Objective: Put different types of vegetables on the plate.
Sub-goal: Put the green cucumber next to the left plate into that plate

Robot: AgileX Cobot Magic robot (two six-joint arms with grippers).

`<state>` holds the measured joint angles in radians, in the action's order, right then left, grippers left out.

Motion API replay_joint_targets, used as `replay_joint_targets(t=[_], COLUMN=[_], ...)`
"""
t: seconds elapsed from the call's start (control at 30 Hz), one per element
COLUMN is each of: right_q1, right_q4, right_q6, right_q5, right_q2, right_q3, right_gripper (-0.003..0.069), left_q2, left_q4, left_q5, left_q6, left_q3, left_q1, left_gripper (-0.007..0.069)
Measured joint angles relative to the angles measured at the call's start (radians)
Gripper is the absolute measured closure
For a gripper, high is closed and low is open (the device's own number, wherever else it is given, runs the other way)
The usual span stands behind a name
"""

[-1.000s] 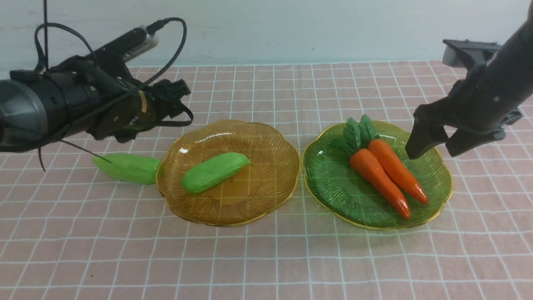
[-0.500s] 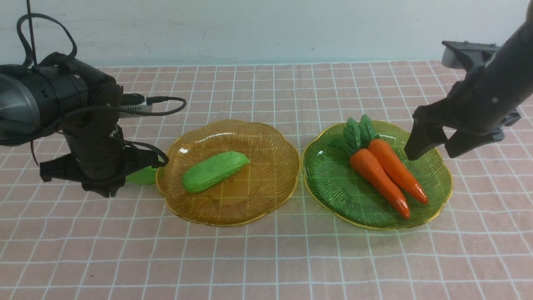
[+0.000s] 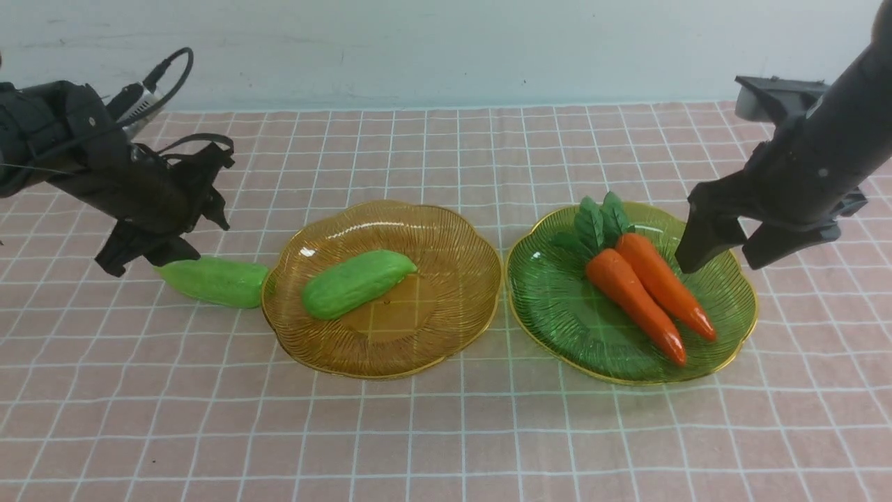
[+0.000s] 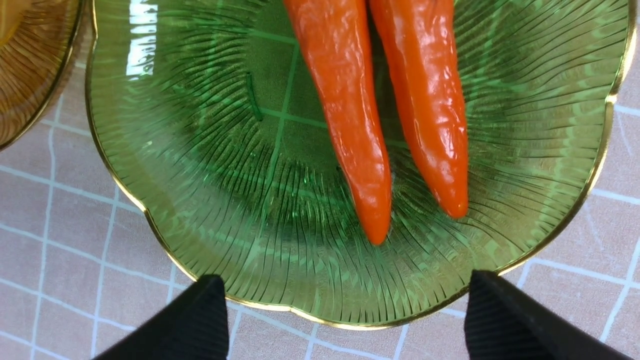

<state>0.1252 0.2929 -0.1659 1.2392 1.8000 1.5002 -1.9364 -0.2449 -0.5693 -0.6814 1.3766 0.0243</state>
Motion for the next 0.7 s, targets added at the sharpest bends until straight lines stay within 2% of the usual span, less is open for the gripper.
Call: replay_joint_targets(t=[0.07, 0.17, 0.4, 0.6, 0.7], right_q1=[0.0, 0.0, 0.0, 0.0, 0.0], right_q4=[0.0, 0.0, 0.0, 0.0, 0.0], right_q6=[0.0, 0.0, 0.0, 0.0, 0.0], right_q5=[0.0, 0.0, 0.0, 0.0, 0.0], right_q2=[0.0, 0.0, 0.0, 0.0, 0.0], right_q3=[0.0, 0.0, 0.0, 0.0, 0.0], right_gripper=[0.0081, 0.0081, 0.0081, 0.0081, 0.0081], left_q2=[-0.014, -0.036, -0.079, -0.1, -0.102], left_q4=[0.0, -0.001, -0.001, -0.001, -0.001], left_q5=[0.0, 0.0, 0.003, 0.007, 0.007], left_q6=[0.0, 0.0, 0.0, 0.0, 0.003], left_q3=[0.0, 0.0, 0.0, 0.0, 0.0], left_q1=[0.0, 0.0, 0.0, 0.0, 0.0], left_gripper=[0.0059, 0.0027, 0.0023, 0.0088, 0.0183])
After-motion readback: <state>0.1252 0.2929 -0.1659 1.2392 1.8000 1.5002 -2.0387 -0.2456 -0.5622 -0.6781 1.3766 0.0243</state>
